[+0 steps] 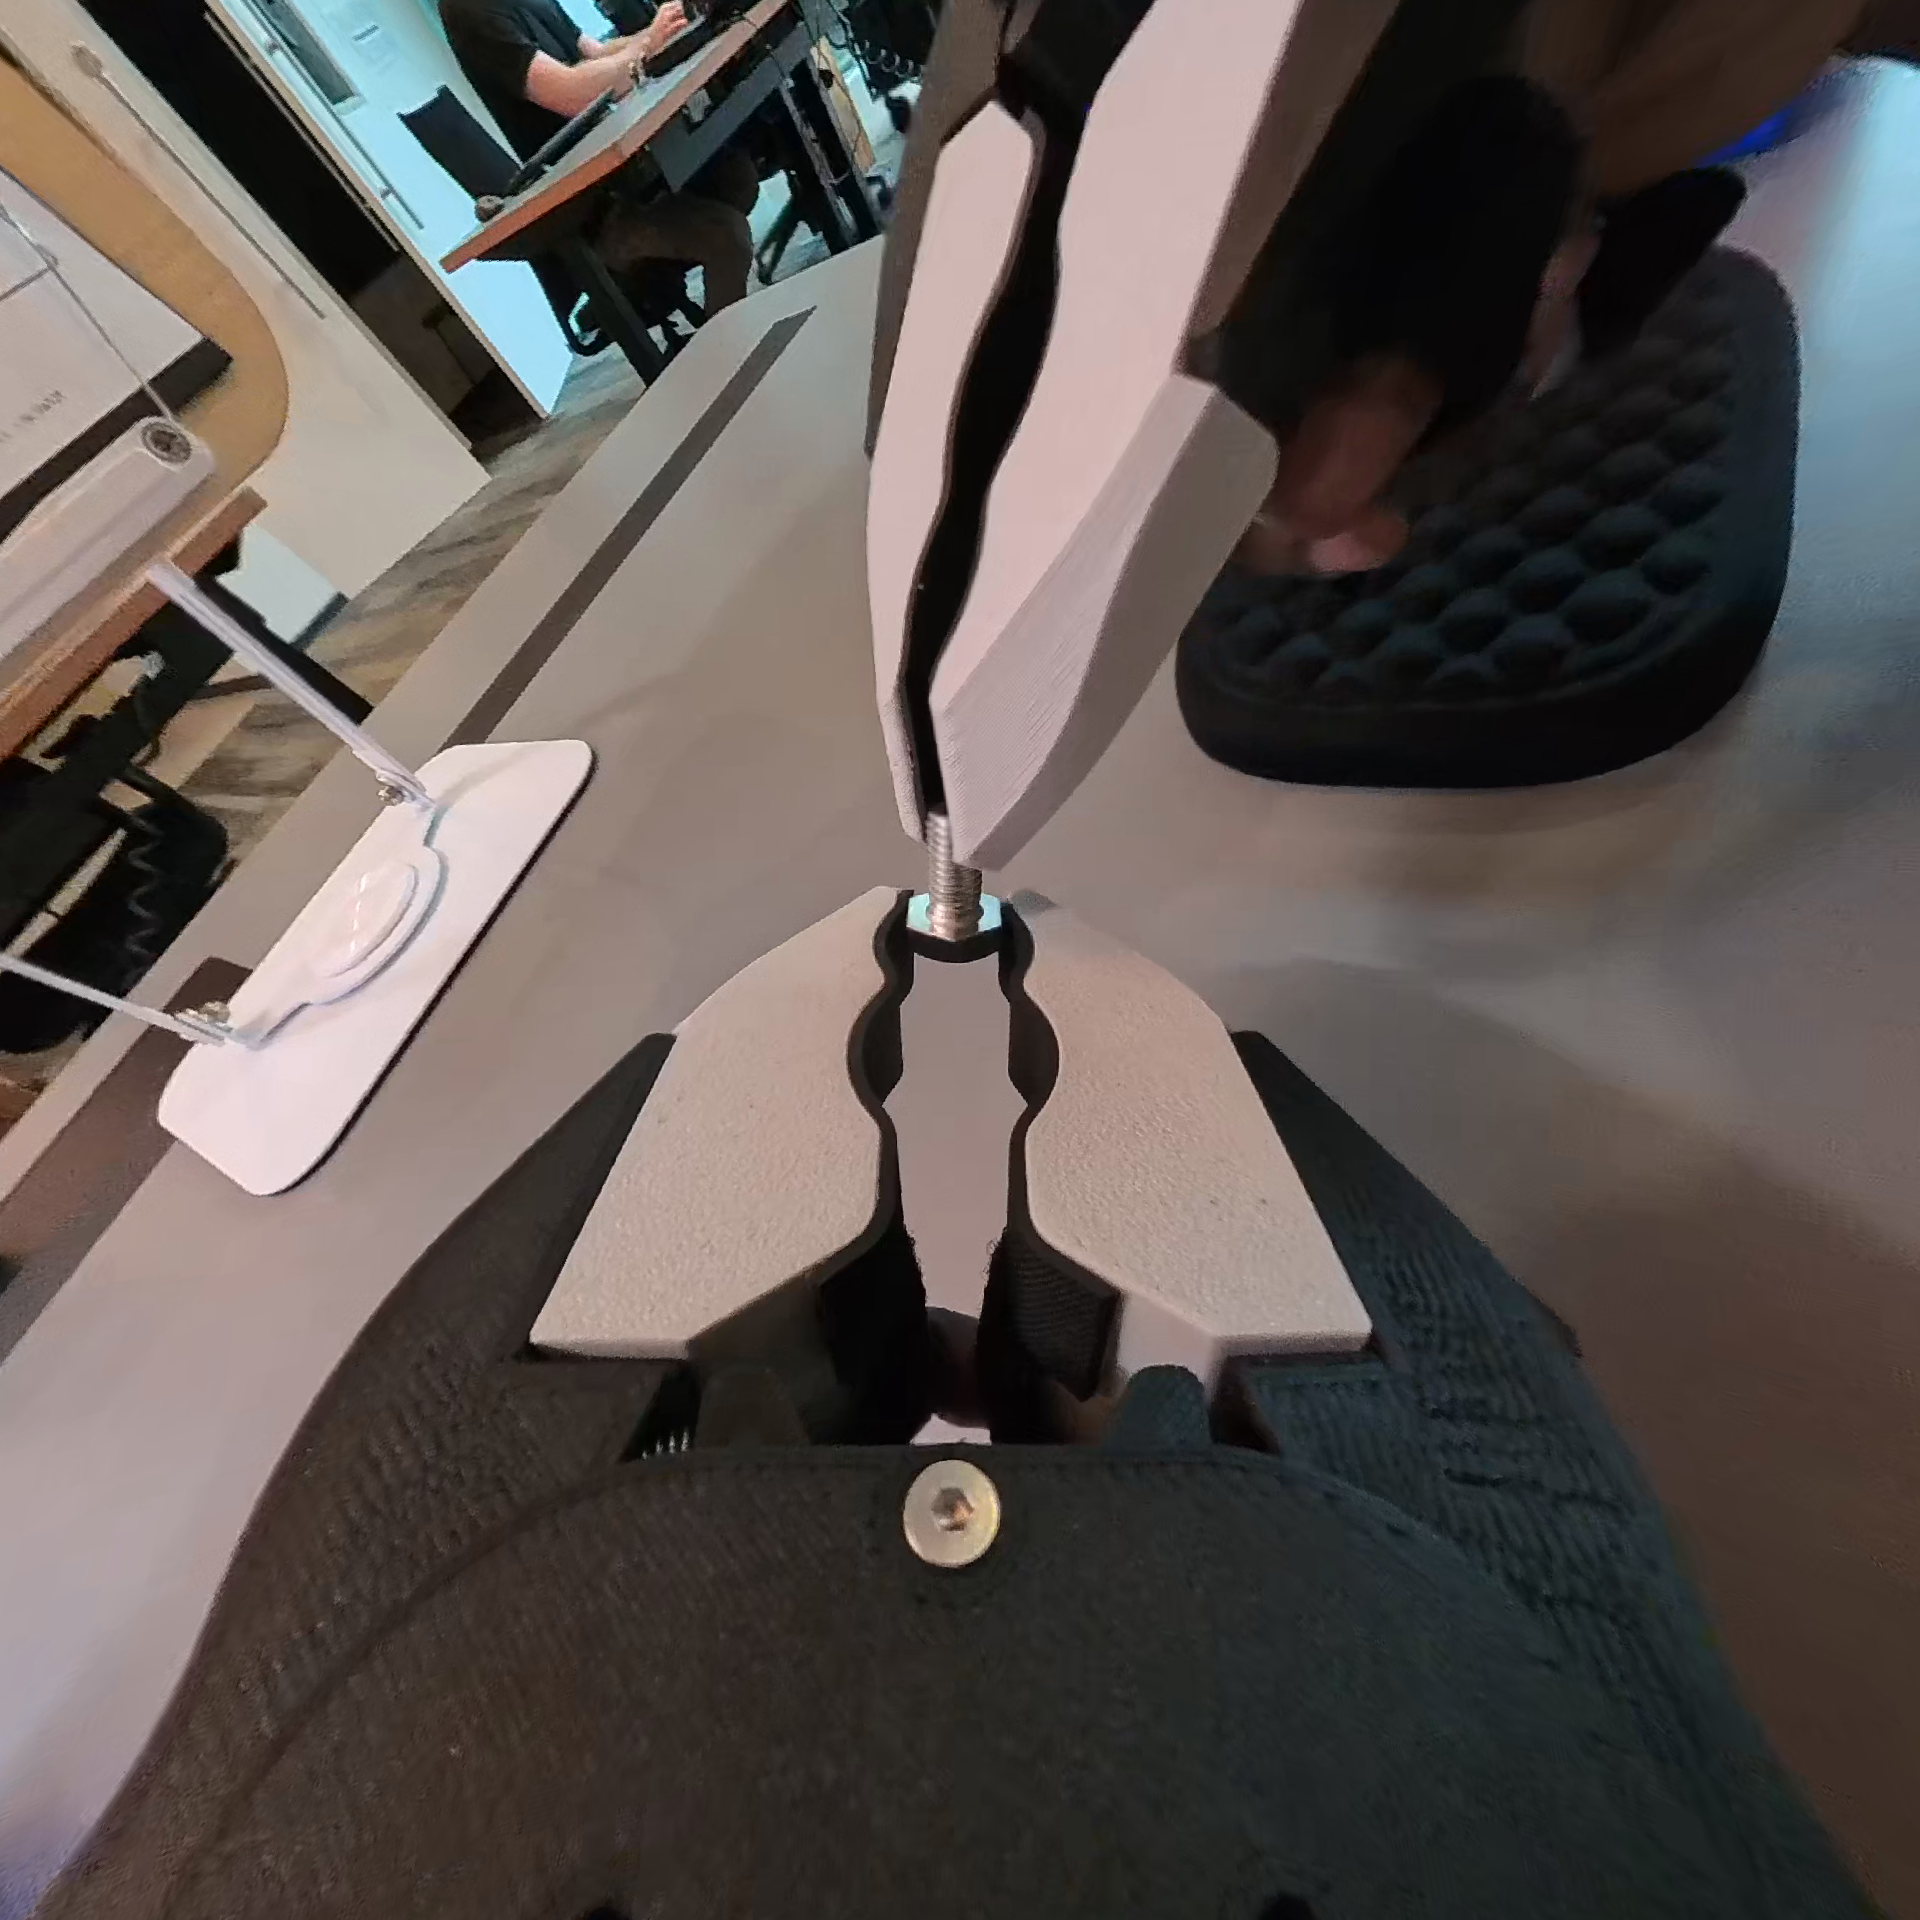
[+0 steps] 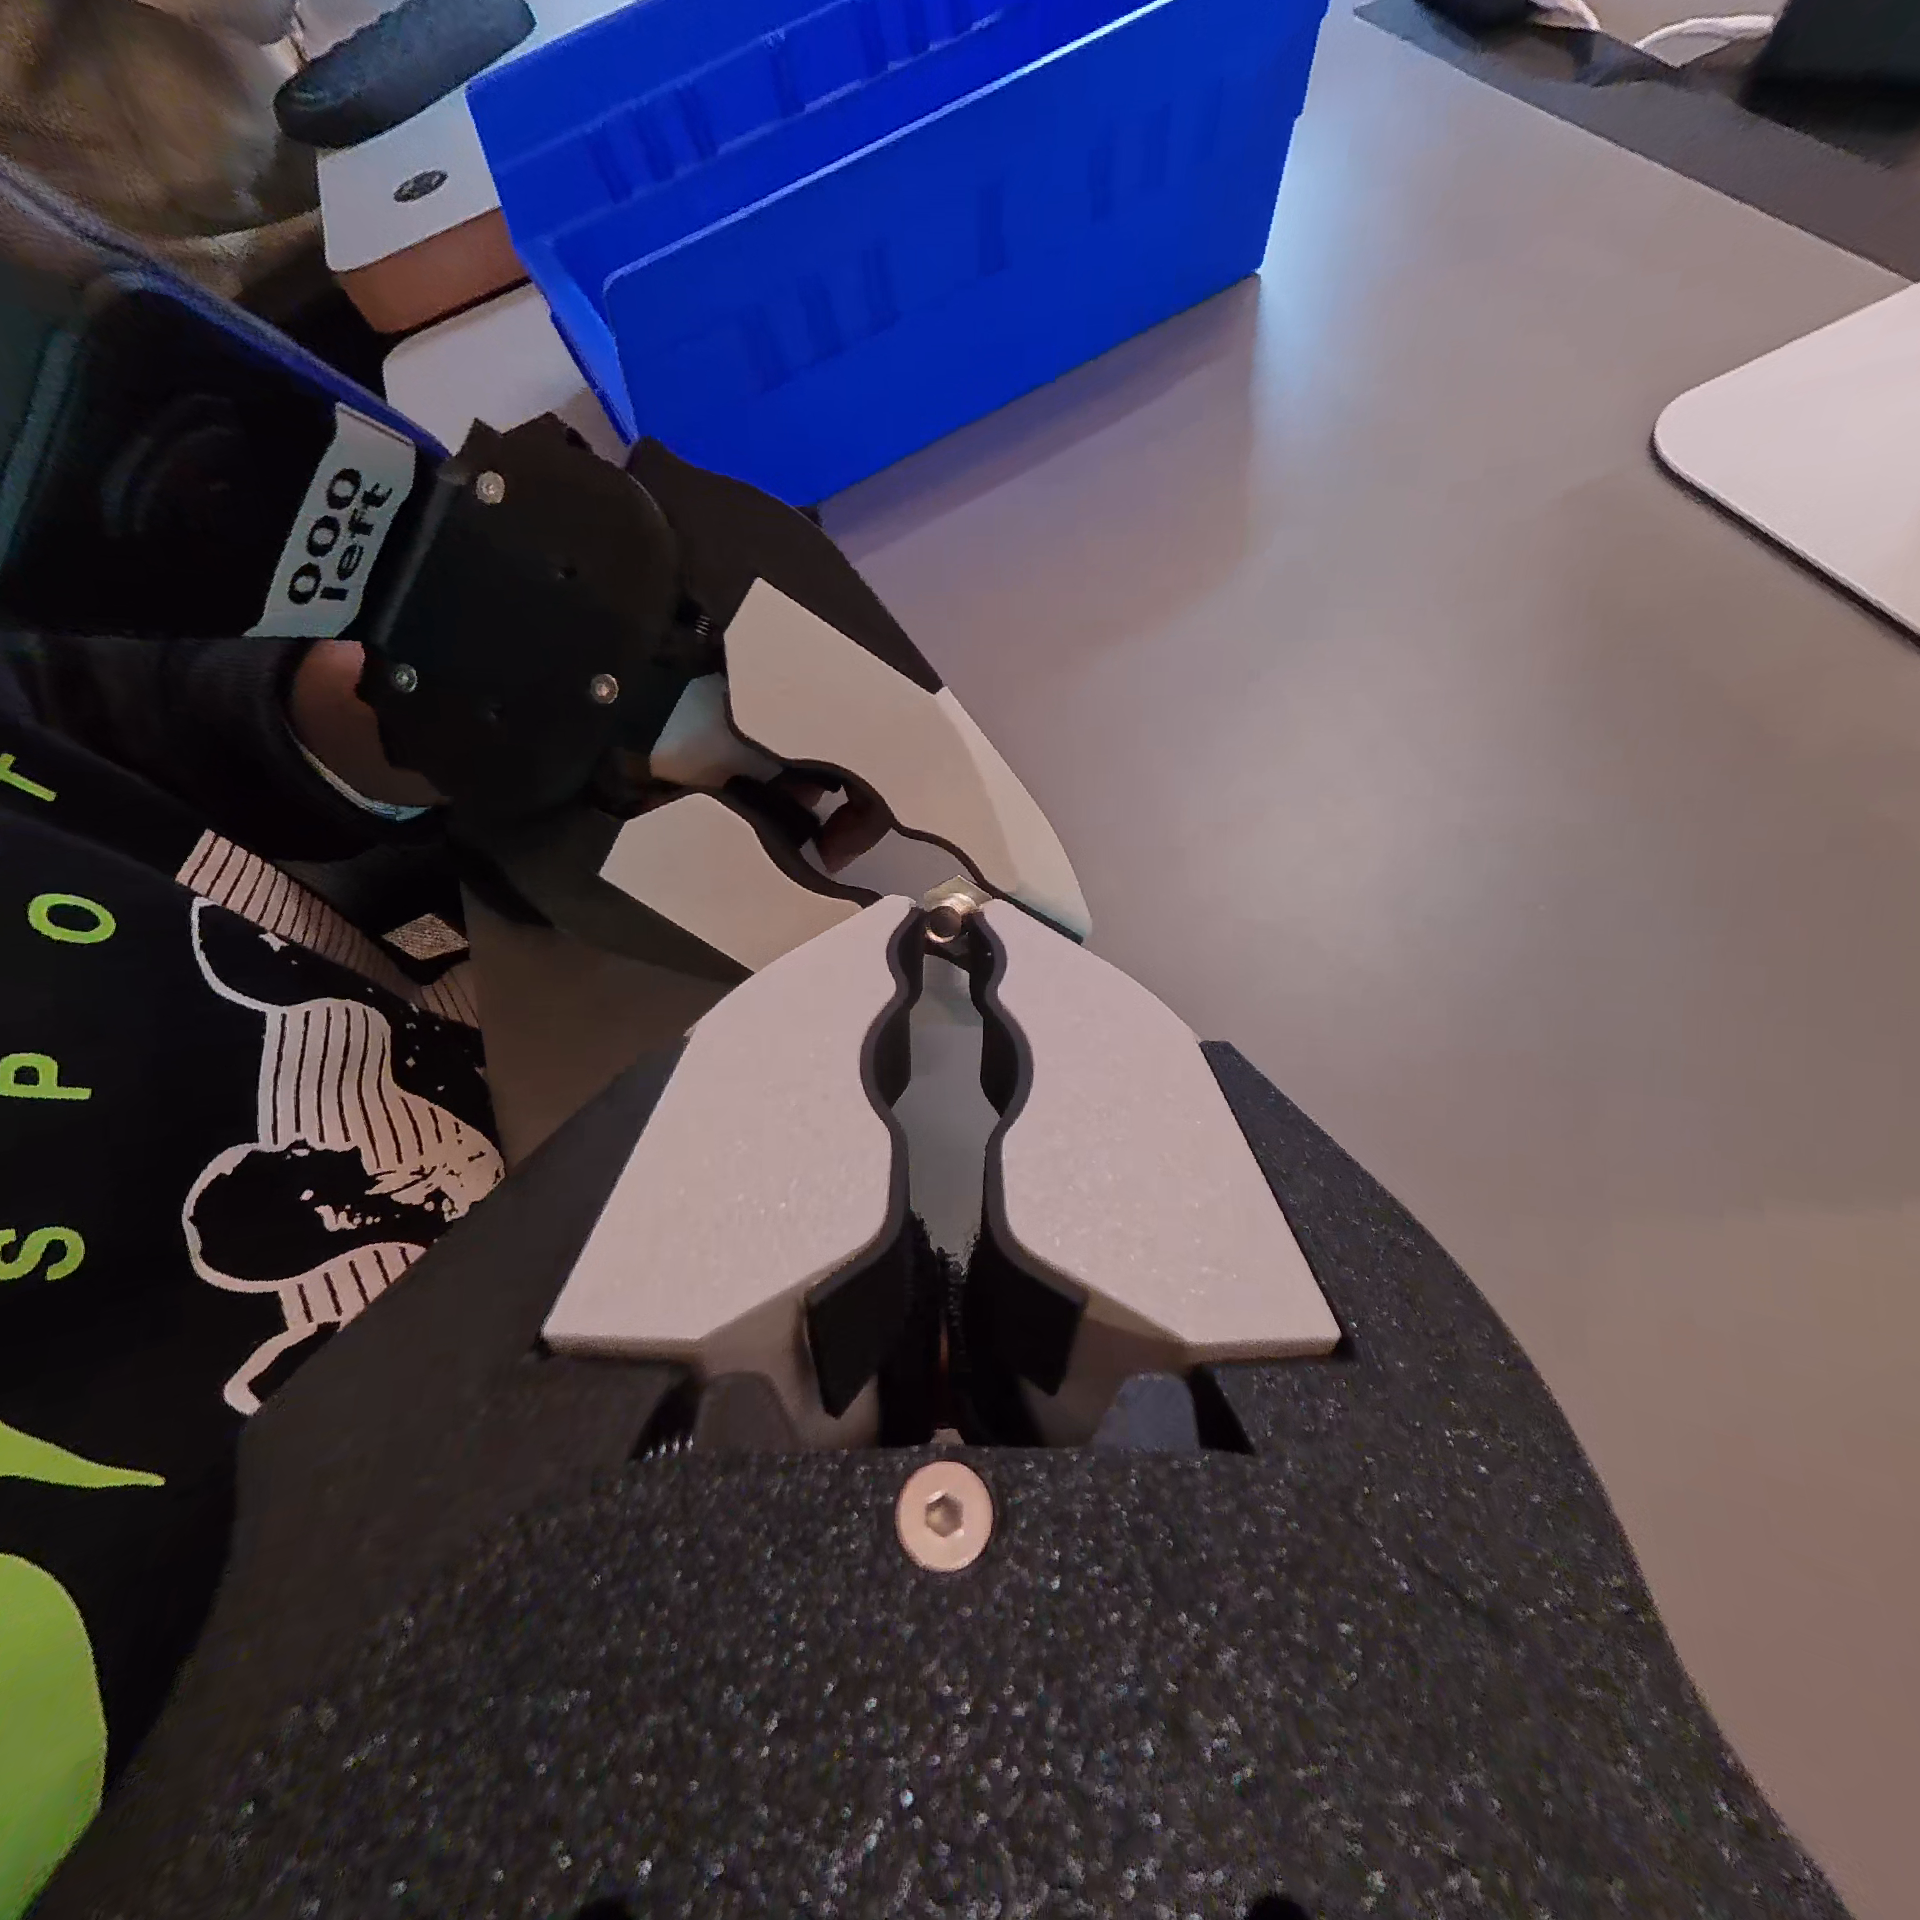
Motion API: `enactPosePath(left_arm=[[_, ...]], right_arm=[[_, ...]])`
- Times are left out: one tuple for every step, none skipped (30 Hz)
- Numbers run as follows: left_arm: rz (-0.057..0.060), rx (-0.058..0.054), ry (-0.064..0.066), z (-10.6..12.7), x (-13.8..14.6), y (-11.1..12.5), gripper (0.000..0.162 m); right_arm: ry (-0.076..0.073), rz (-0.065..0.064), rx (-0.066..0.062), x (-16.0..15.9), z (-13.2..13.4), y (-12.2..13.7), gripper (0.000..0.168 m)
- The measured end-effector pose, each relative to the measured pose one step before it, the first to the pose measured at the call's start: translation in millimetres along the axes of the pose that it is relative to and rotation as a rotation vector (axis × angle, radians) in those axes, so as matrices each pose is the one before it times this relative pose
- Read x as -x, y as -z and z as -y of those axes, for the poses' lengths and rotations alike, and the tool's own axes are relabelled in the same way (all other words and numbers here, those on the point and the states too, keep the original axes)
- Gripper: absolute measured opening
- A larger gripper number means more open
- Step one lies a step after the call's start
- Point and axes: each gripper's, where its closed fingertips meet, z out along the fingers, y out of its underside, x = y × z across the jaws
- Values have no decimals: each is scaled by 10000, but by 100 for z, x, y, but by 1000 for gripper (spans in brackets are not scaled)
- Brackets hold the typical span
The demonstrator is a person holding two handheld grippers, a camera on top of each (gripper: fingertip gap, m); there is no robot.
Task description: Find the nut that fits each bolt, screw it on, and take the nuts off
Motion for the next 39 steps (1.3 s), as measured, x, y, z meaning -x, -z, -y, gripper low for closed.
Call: enactPosePath(left_arm=[[21, 13, -154, -50, -55, -21, 16], [-1, -63, -42, 91, -59, 13, 16], [-34, -91, 22, 153, -38, 57, 16], [-54, -37, 62, 61, -20, 27, 16], [-54, 14, 84, -44, 4, -6, 16], [-32, 1, 74, -42, 12, 1, 16], [5, -3, 53, -9, 59, 9, 16], [25, 11, 23, -31, 61, -6, 16], [25, -2, 1, -3, 39, 4, 16], [-15, -17, -6, 16, -15, 1, 16], [-7, -13, 12, 20, -14, 8, 16], [-9, 0, 11, -2, 4, 7, 16], [-24, -11, 25, 15, -15, 8, 15], [-27, -22, 36, 35, -12, 27, 15], [-26, -20, 41, 29, -2, 26, 15], [-7, -20, 44, 48, 11, 18, 15], [-2, -14, 50, 32, 9, 19, 15], [-17, 6, 67, -16, 9, -6, 15], [-11, 3, 25, -25, 14, 3, 15], [-6, 17, 13, -49, 8, -6, 15], [-2, 21, -6, -53, -2, -3, 15], [15, -2, -23, -15, 8, 14, 15], [15, 3, -2, 1, 7, 4, 15], [-11, 8, -8, -6, -23, 8, 15], [-59, 9, 60, 2, -85, -3, 15], [-88, 3, 154, 28, -77, 2, 15], [-67, 5, 163, -18, -27, 2, 15], [-35, 9, 179, -81, 76, 28, 15], [-49, -1, 222, -74, 110, 58, 15], [-70, -32, 292, -18, 121, 63, 15], [-80, -43, 332, -2, 116, 62, 15], [-63, -21, 279, -32, 132, 37, 15], [-62, -6, 202, -38, 86, 21, 15], [-96, 10, 121, -35, -28, -2, 15], [-32, 7, 43, -11, -31, -11, 15], [-7, 53, -40, -68, -57, -38, 15], [-26, 106, -96, -140, -126, -85, 15], [-40, 113, -122, -146, -170, -111, 15], [-34, 59, -126, -54, -167, -83, 15]], right_arm=[[-27, -35, 40, -44, -125, -40, 8], [-13, -58, 49, -100, -126, -27, 8], [5, -23, 21, -55, -86, 1, 8], [-3, 57, -52, 47, 53, 35, 8], [-37, 71, -71, 77, 110, 52, 8], [-32, 19, -34, -4, 66, 57, 8], [6, -23, -19, -45, 59, 53, 8], [11, -16, -15, -16, 63, 50, 8], [2, 3, -14, 11, 50, 33, 8], [-7, 7, -5, 18, 23, 7, 8], [-4, -2, -3, 12, 11, 2, 8], [-1, -3, -11, 16, 5, 0, 8], [-15, 6, -19, 8, 16, 5, 8], [-20, 12, -31, 19, 17, 22, 8], [-23, 11, -38, 21, 34, 22, 8], [-21, 6, -34, 16, 44, 21, 8], [-1, -4, -27, 6, 27, 11, 8], [20, -15, -16, -7, 2, -10, 8], [29, -20, -9, -10, -4, -36, 8], [19, -19, 0, -2, -14, -30, 8], [13, -5, 0, -1, -19, -33, 8], [-2, 11, -16, 12, -6, -3, 8], [-9, 24, -23, 22, -1, 1, 8], [31, 21, -27, 11, 0, 19, 8], [77, -37, -53, -72, 32, 80, 9], [104, -108, -96, -189, 116, 237, 17], [108, -125, -129, -257, 163, 484, 27], [105, -149, -114, -363, 117, 733, 37], [142, -203, -6, -502, -101, 966, 40], [231, -224, 224, -589, -518, 1140, 40], [316, -171, 509, -499, -1014, 1239, 39], [311, -93, 743, -336, -1481, 1260, 38], [130, -101, 949, -293, -1895, 1143, 41], [-124, -145, 1128, -340, -2198, 913, 55], [-239, -79, 1171, -240, -2282, 540, 67], [-138, -20, 987, -133, -1991, 171, 73], [89, -11, 617, -66, -1384, -138, 72], [260, 70, 239, 102, -696, -282, 64], [286, 141, 3, 207, -180, -302, 55]])
